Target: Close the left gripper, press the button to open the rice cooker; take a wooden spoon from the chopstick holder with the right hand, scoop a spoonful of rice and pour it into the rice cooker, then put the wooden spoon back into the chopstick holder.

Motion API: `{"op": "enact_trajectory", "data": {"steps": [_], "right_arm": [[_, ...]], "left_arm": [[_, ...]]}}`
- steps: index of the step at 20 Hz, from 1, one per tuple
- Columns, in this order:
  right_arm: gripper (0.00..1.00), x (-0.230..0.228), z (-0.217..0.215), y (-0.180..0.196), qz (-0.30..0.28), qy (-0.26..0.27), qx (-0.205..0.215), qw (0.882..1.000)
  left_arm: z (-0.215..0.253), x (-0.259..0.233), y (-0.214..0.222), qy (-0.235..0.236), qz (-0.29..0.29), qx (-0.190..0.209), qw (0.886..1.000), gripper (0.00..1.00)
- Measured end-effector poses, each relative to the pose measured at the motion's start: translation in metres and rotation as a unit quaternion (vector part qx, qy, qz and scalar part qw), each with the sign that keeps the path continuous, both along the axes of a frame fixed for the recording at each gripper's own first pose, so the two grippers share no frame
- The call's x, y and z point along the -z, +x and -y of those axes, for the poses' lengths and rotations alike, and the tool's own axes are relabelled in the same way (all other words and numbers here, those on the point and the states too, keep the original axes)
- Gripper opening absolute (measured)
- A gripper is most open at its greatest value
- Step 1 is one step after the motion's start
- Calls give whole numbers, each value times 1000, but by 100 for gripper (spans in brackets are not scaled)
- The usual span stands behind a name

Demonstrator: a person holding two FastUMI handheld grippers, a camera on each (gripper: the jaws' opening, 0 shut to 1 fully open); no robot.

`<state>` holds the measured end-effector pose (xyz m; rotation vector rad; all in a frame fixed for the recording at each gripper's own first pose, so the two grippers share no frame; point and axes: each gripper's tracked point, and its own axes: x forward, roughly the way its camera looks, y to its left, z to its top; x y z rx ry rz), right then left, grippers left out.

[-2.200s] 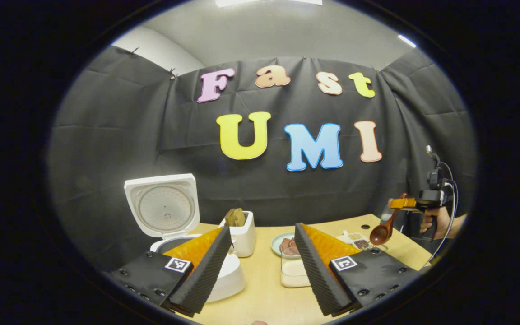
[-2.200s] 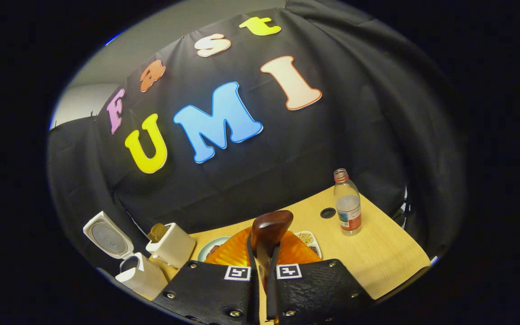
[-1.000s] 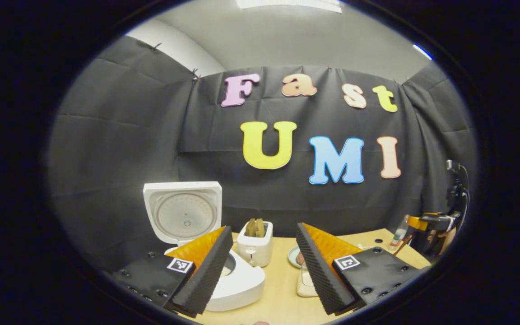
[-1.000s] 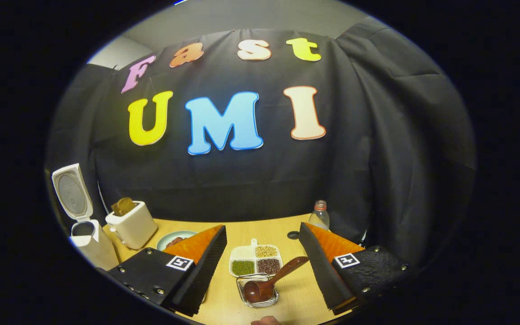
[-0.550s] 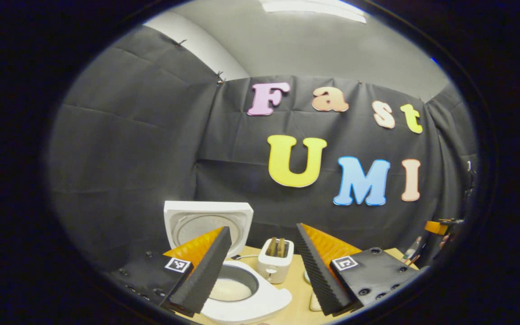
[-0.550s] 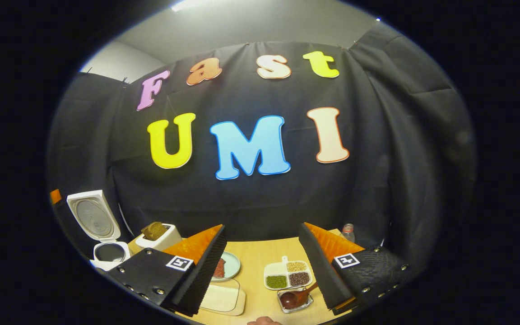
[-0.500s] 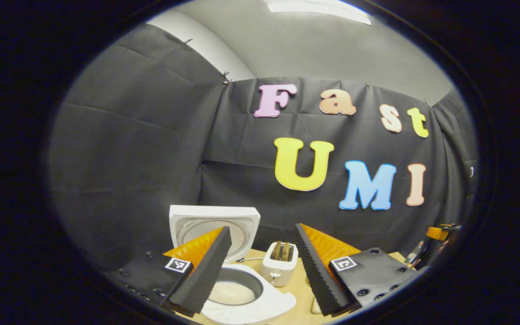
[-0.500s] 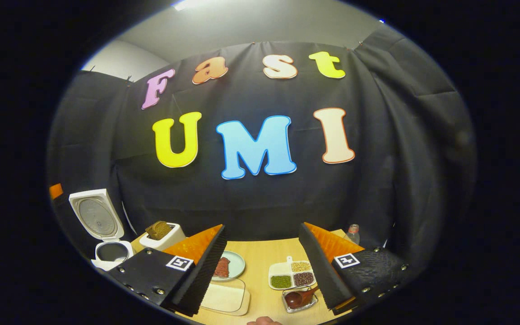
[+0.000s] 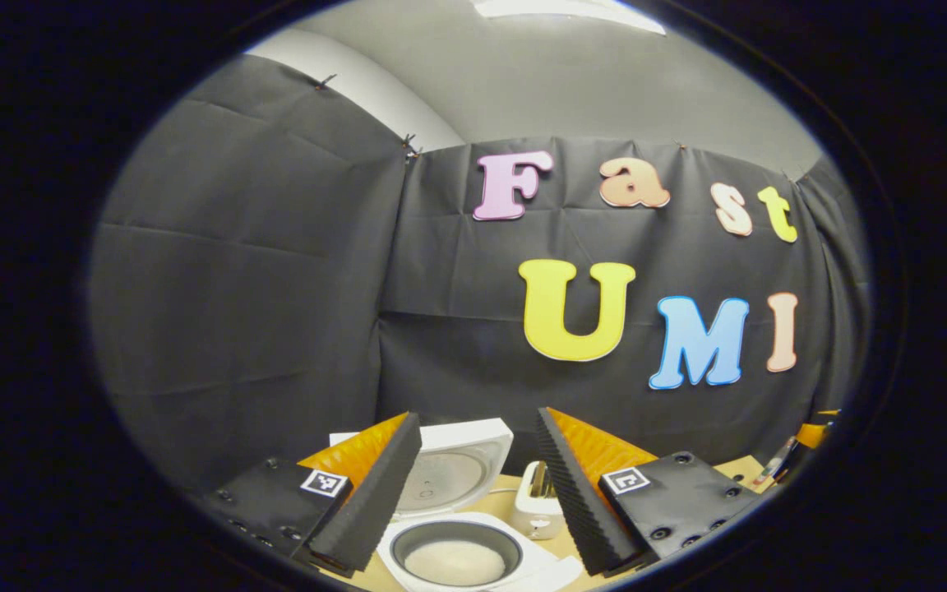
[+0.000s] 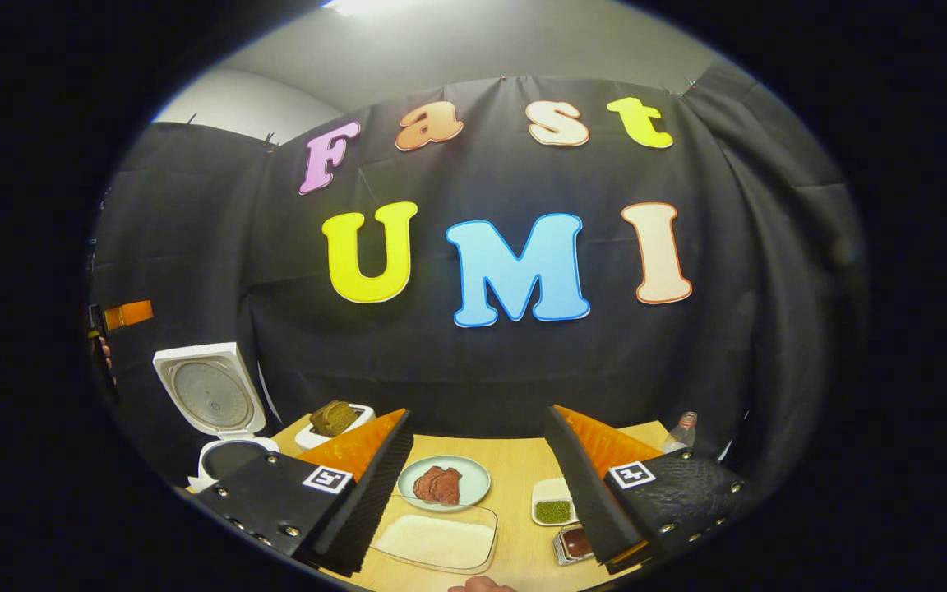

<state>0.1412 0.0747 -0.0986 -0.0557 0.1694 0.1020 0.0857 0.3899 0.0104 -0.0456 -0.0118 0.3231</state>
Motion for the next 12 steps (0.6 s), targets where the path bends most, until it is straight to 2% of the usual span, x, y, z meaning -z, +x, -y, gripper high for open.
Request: {"op": "enact_trajectory", "data": {"steps": [4, 9, 12], "right_arm": [[98, -17, -1, -19, 16, 5, 2, 1000], [98, -15, 5, -27, 24, -7, 6, 1000], [97, -4, 11, -26, 13, -5, 19, 1000]], "left_arm": [[-20, -2, 30, -2, -5, 1, 1000, 96], [-71, -6, 81, -27, -1, -26, 999, 97], [-106, 3, 101, -16, -12, -52, 998, 96]]}}
